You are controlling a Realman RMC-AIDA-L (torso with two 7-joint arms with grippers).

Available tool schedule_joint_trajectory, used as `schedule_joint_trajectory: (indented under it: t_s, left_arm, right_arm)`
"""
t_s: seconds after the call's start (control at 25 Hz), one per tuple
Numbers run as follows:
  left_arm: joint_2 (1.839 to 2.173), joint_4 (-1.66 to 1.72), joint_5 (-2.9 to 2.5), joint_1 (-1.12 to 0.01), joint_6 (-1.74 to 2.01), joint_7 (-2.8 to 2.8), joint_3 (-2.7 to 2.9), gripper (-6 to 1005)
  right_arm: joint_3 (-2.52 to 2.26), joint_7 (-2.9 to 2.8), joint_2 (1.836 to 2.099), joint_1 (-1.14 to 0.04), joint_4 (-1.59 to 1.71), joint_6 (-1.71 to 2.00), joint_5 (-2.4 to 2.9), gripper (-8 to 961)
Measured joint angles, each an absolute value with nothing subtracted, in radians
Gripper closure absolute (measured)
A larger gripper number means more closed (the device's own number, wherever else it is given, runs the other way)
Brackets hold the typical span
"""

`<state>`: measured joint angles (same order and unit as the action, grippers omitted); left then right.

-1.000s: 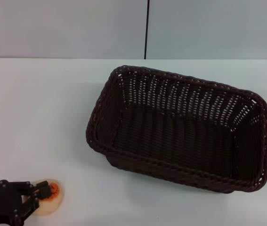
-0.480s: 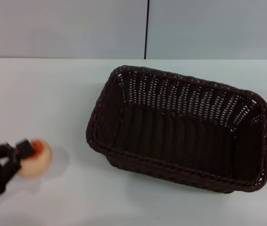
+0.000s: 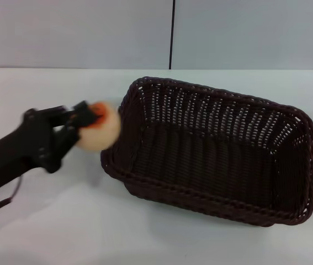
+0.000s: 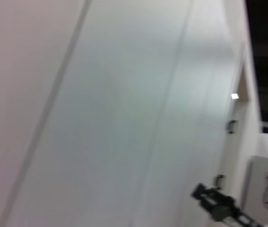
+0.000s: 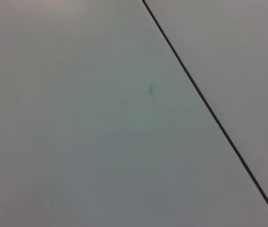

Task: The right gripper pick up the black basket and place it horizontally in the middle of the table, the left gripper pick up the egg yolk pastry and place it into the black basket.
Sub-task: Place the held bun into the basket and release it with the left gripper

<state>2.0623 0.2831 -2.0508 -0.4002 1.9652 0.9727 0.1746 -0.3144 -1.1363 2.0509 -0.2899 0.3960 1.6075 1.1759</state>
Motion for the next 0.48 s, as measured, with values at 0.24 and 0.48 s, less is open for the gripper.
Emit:
schedule_joint_trajectory:
  t_s: [0.24,0.48]
  left_arm:
    - [2.067,0.221,-2.051,-0.482,1.819,0.934,0.303,951]
    - [2.072,0.151,-2.051,-0.52,1.664,0.869,0.381,950]
  right_arm:
    - [-0.314,-1.137,2.051,-0.283,0.394,1.609,1.175,558]
    - [-0.322,-1.137,2.051,-0.28,0.388,1.609,1.179,558]
